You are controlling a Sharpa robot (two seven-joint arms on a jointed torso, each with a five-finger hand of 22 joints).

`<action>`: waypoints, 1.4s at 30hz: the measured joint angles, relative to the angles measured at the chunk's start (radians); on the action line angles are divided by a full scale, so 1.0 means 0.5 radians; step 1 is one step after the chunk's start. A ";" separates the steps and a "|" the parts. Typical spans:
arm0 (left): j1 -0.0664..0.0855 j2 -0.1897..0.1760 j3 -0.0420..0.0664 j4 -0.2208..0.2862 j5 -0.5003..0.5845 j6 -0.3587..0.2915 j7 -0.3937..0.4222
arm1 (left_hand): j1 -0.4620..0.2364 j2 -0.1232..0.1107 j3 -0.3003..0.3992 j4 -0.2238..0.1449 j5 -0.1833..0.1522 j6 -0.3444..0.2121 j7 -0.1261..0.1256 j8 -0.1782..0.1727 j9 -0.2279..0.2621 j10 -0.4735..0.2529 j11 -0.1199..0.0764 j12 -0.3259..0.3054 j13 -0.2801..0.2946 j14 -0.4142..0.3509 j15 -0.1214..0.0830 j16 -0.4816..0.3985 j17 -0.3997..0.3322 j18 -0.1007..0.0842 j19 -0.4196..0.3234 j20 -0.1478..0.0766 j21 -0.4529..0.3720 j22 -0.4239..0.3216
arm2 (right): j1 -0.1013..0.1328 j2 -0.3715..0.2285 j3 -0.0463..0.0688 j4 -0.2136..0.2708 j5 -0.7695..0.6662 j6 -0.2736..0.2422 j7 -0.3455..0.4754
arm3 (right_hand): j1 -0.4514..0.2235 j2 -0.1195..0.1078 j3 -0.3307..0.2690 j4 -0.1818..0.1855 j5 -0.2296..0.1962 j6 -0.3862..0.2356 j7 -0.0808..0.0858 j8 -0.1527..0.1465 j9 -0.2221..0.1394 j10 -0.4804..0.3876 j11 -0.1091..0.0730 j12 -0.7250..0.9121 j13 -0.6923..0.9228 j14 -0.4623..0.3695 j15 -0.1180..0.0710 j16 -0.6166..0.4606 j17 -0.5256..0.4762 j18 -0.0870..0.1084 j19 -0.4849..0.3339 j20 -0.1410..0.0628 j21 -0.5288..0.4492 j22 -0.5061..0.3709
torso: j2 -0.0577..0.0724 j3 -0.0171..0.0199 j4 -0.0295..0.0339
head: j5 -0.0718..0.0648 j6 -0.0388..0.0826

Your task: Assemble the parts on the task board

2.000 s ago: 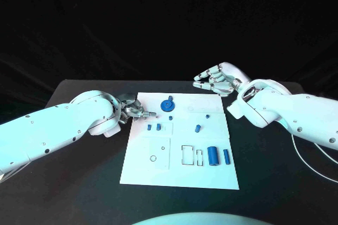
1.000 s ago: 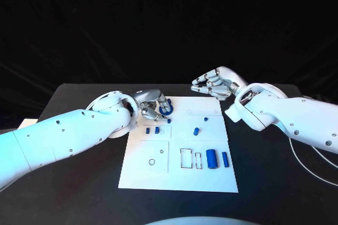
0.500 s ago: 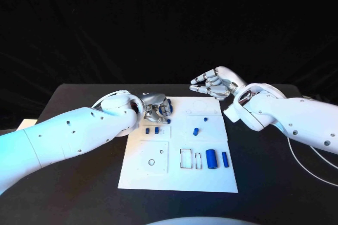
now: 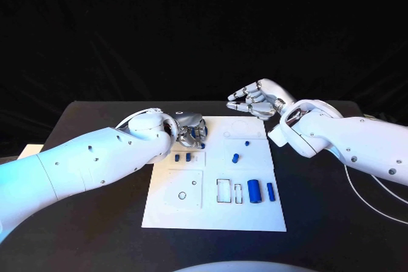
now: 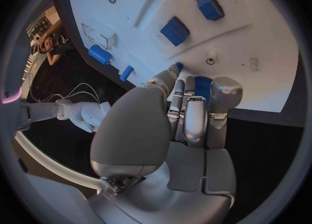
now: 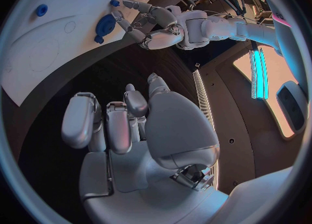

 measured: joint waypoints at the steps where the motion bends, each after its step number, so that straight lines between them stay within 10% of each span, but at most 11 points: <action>1: 0.000 0.002 0.000 -0.002 -0.003 0.006 -0.008 | 0.000 0.000 0.004 -0.005 0.000 0.000 0.000 0.000 0.000 0.000 0.000 0.000 -0.002 0.000 0.000 0.000 -0.002 0.000 0.002 0.002 0.000 0.002 | 0.000 0.000 0.000 0.000 0.000 0.000 0.000 | 0.000 0.000 0.000 0.000 0.000 0.000 0.000 0.000 0.000 0.000 0.000 0.000 0.000 0.000 0.000 0.000 0.000 0.000 0.000 0.000 0.000 0.000 | -0.001 0.0006 0.000 | -0.001 0.000; 42: -0.011 0.082 -0.006 -0.041 -0.045 0.084 -0.085 | -0.022 -0.006 0.088 -0.017 0.000 0.026 0.011 -0.019 -0.022 0.028 0.002 -0.023 -0.033 0.000 0.000 0.008 -0.025 -0.030 0.052 -0.005 0.170 0.136 | 0.000 0.010 0.000 0.012 0.003 0.002 0.007 | 0.008 0.008 0.000 0.000 0.008 0.000 0.000 0.000 0.000 0.000 0.000 0.000 0.000 0.000 0.000 0.000 -0.001 0.000 0.000 0.000 0.000 0.000 | -0.002 -0.0002 0.005 | -0.028 0.008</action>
